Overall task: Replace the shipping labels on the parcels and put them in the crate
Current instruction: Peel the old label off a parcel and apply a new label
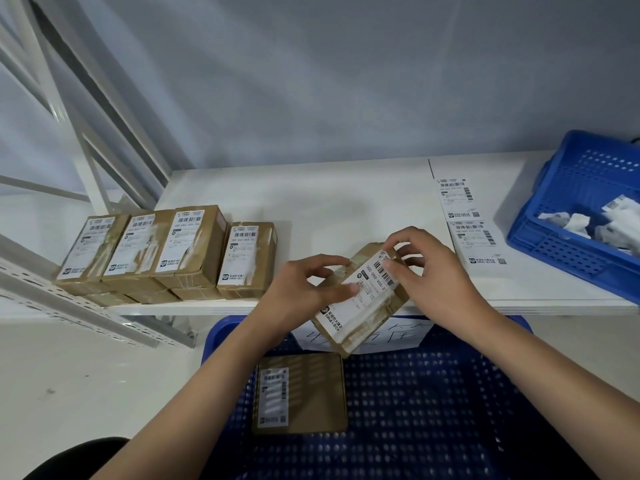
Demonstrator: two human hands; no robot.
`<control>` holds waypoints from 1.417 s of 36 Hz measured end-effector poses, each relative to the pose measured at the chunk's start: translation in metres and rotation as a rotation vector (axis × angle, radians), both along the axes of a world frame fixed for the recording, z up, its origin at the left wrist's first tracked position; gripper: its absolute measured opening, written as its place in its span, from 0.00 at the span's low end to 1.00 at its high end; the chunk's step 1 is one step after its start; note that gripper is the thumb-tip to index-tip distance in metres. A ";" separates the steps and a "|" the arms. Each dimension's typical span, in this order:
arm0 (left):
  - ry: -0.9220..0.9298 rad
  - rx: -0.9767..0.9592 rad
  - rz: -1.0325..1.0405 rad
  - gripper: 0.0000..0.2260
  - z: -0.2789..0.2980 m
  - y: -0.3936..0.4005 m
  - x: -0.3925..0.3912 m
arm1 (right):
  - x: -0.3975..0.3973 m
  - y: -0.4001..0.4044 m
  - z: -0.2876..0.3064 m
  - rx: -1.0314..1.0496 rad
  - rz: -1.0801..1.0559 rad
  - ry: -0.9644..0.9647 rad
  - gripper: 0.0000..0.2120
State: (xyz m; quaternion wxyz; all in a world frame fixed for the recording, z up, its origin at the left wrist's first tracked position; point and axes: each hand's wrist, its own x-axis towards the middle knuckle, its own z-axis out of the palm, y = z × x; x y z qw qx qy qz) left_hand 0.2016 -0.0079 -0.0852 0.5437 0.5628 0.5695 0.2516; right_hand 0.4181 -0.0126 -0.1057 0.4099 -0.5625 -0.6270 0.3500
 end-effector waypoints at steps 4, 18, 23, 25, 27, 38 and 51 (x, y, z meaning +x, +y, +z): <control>0.022 0.008 -0.008 0.18 -0.005 0.001 0.000 | 0.001 0.000 -0.001 0.003 -0.001 -0.023 0.09; 0.115 0.058 -0.055 0.18 -0.014 0.002 0.001 | 0.001 -0.001 -0.003 0.034 0.006 -0.234 0.04; 0.163 0.087 -0.059 0.17 -0.015 0.001 0.001 | -0.001 -0.003 -0.005 0.033 0.030 -0.308 0.03; 0.181 0.098 -0.053 0.16 -0.015 0.001 0.002 | -0.002 -0.003 -0.006 0.015 0.039 -0.331 0.03; 0.195 0.107 -0.051 0.16 -0.015 0.000 0.003 | -0.002 -0.003 -0.006 0.003 0.045 -0.342 0.02; 0.234 0.139 -0.042 0.14 -0.016 -0.001 0.004 | -0.004 -0.005 -0.005 -0.013 0.102 -0.379 0.02; 0.250 0.155 -0.042 0.12 -0.014 -0.003 0.006 | -0.006 -0.007 0.000 -0.010 0.127 -0.421 0.02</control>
